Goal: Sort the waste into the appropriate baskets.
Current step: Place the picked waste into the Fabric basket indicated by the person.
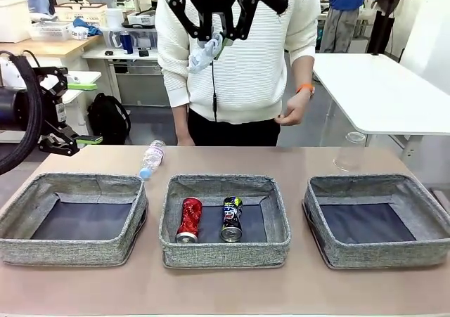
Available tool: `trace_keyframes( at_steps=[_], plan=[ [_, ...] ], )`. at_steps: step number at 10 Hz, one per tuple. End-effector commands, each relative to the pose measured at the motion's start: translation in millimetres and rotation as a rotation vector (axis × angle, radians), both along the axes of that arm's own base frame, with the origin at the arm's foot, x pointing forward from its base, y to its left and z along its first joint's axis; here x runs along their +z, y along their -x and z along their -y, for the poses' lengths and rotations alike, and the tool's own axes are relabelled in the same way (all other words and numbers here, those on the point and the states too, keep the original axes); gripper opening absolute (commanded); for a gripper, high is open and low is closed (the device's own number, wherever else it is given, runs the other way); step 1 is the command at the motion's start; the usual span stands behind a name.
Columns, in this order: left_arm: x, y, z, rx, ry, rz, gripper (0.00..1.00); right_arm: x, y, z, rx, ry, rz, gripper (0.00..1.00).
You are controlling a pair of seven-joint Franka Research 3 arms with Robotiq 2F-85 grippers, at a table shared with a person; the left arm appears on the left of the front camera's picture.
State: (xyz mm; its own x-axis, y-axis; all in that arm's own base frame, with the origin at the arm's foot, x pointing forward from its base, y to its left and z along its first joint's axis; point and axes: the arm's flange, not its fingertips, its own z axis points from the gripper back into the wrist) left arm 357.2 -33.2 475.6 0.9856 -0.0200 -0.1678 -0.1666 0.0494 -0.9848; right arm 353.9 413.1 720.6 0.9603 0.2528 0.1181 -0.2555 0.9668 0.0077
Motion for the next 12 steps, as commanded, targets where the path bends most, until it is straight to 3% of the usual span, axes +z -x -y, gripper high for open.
trace_keyframes(
  at_steps=[1,8,10,12],
  plan=[
    [3,1,1,0.003,0.022,0.002,1.0,3,2,-1,-0.023,-0.026,-0.005,0.07],
    [3,1,1,0.003,0.022,0.002,1.0,0,0,0,0.0,0.0,0.0,0.07],
    [3,1,1,0.003,0.022,0.002,1.0,-14,6,31,0.155,0.033,-0.017,0.07],
    [3,1,1,0.003,0.022,0.002,1.0,-30,15,77,0.084,0.033,-0.017,0.07]
  ],
)
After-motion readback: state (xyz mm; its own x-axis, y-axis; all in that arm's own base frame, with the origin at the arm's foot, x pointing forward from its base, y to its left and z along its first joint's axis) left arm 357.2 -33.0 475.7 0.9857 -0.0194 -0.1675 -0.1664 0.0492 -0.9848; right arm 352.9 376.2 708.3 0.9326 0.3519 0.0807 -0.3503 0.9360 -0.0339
